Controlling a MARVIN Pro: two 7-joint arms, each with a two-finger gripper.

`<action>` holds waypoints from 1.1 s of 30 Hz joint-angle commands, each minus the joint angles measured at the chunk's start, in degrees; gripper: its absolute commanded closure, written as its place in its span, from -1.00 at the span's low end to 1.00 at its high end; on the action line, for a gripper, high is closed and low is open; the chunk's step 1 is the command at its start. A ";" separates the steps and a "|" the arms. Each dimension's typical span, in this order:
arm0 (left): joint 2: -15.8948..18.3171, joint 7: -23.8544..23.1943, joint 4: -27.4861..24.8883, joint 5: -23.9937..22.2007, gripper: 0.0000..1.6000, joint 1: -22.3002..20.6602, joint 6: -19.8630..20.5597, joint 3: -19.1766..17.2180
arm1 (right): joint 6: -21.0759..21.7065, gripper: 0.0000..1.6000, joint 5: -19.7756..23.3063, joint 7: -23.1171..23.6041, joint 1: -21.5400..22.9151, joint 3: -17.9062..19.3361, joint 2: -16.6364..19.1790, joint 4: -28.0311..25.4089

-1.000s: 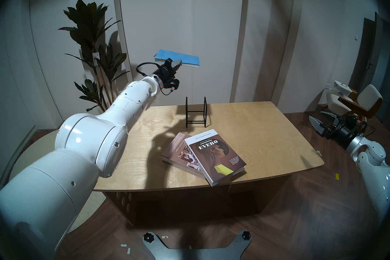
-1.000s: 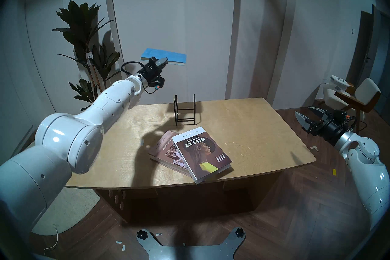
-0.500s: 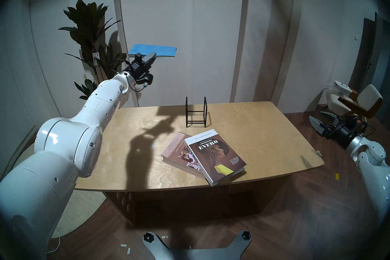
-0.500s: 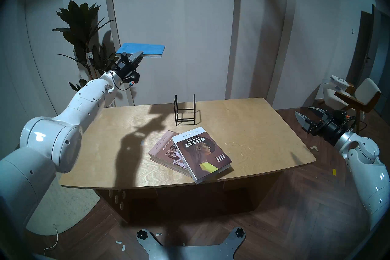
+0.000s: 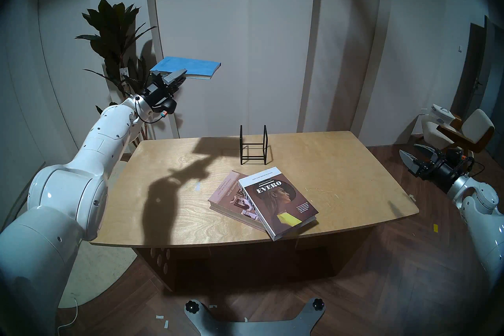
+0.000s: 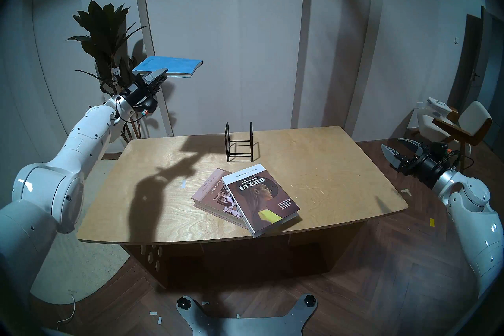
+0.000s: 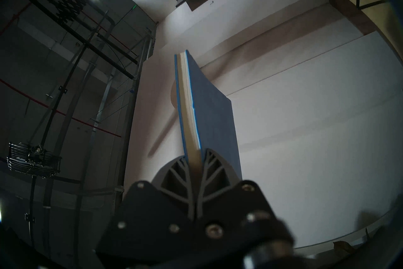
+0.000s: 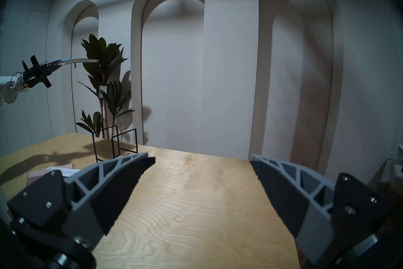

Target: Stack the books into one stack

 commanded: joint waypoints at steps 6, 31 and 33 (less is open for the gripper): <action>6.78 -1.28 -9.45 -0.82 1.00 3.13 -9.79 -0.66 | -0.37 -1.00 0.07 0.11 0.34 0.65 0.23 -0.51; 13.02 -12.75 -27.97 -9.40 1.00 16.18 -12.76 -4.79 | -0.38 -1.00 0.07 0.12 0.34 0.66 0.23 -0.51; 13.65 -13.59 -29.59 -10.55 1.00 17.37 -12.76 -4.68 | -0.37 -1.00 0.07 0.11 0.35 0.64 0.23 -0.50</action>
